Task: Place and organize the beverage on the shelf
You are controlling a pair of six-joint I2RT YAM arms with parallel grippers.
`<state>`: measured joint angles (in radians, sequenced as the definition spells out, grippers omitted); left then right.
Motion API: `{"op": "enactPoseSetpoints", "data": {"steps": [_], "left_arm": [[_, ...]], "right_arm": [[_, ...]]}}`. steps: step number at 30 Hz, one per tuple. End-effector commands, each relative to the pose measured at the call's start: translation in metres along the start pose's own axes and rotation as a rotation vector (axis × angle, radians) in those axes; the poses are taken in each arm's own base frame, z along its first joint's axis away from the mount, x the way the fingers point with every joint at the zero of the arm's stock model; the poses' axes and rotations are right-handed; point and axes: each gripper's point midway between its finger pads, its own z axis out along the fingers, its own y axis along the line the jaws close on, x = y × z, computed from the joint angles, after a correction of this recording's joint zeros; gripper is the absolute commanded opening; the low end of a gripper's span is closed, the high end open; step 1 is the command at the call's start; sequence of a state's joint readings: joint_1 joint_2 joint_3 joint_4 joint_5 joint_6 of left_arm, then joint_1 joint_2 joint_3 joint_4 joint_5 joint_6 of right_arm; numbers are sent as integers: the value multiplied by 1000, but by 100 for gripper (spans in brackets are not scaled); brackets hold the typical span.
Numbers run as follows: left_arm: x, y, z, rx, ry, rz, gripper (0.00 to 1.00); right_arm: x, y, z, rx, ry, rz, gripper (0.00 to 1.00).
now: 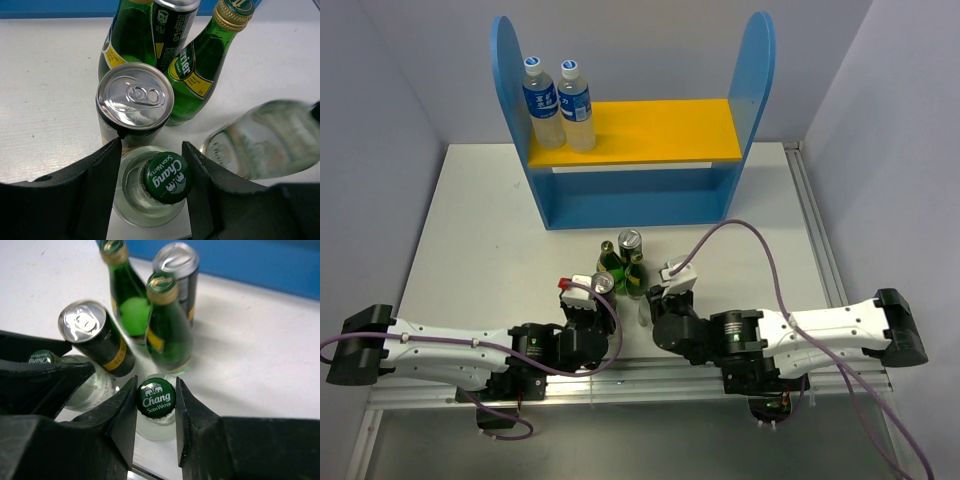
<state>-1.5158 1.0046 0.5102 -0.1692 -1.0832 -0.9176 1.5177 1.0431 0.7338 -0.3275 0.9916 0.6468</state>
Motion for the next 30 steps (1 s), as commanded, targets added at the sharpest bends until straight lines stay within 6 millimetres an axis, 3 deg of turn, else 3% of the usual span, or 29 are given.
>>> {"op": "enactPoseSetpoints", "data": {"steps": [1,10,16,23,25,26,27,28,29,30], "left_arm": [[3,3,1,0,-1,-1,56],[2,4,1,-2,-5,-8,53],[3,-1,2,5,-5,1,55],[4,-1,2,10,1,-7,57],[3,-1,2,12,1,-10,59],[3,-1,1,13,0,-5,60],[1,-2,1,14,-1,-9,61],[0,-2,1,16,-2,-8,64],[-1,-2,1,16,-4,-8,65],[-1,-2,1,16,-4,-7,67]], "right_arm": [[-77,-19,-20,59,-157,100,0],[-133,-41,-40,104,-254,98,0],[-214,-62,-50,144,-364,88,0],[-333,-95,-63,231,-536,87,0],[-352,-104,-53,285,-559,66,0],[-374,-106,-59,267,-599,84,0],[-378,-103,-45,277,-587,66,0],[-387,-116,-40,315,-597,67,0],[-406,-118,-45,303,-632,81,0],[-407,-117,-27,319,-613,60,0]]}}
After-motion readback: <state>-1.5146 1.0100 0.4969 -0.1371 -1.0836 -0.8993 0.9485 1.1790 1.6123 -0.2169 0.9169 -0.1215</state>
